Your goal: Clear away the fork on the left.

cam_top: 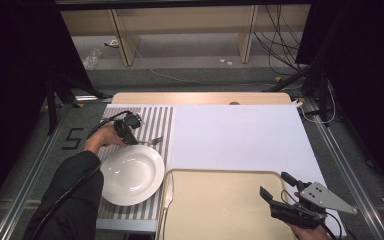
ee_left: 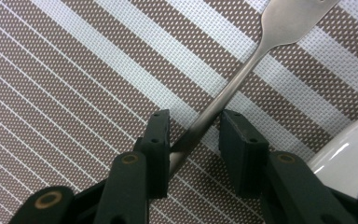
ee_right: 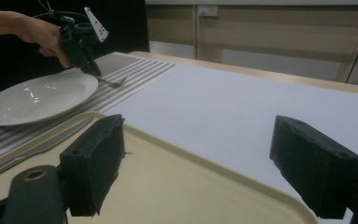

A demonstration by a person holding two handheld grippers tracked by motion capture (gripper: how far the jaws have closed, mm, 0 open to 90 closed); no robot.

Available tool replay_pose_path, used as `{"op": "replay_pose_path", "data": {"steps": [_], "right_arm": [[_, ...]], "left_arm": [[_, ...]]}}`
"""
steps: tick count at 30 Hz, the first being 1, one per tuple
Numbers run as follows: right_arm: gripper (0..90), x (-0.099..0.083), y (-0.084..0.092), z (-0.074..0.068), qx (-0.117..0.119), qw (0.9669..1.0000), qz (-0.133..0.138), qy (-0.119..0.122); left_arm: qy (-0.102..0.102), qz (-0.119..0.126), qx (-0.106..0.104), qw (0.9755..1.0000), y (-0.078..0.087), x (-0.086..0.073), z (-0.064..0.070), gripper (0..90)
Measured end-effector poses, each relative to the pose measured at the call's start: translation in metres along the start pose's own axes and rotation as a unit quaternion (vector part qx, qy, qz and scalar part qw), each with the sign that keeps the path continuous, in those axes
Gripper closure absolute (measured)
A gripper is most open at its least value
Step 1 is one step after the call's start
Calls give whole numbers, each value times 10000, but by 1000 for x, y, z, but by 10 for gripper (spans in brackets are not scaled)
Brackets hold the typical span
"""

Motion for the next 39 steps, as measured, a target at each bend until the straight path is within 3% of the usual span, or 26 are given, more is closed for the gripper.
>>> {"op": "replay_pose_path", "data": {"steps": [11,28,34,39], "right_arm": [[187,0,1,0,-6,10000,-27,37],[187,0,1,0,-6,10000,-32,41],[188,0,1,-1,-5,10000,-34,39],[188,0,1,0,-10,10000,-32,25]], "left_arm": [[131,-6,-134,9998,0,0,1,698],[150,-40,-264,9995,-1,0,4,803],[251,-5,-284,9993,0,0,4,823],[486,54,-394,9980,0,-1,2,826]]}}
Point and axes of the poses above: each handheld gripper's, and its own axes: y roughly backward along the jaws, x roughly out of its top, z roughly to its right, the point moved 7 cm from there along -y, roughly forward along the jaws, and after that the axes turned 7 degrees about -x, right-handed, at the moved point
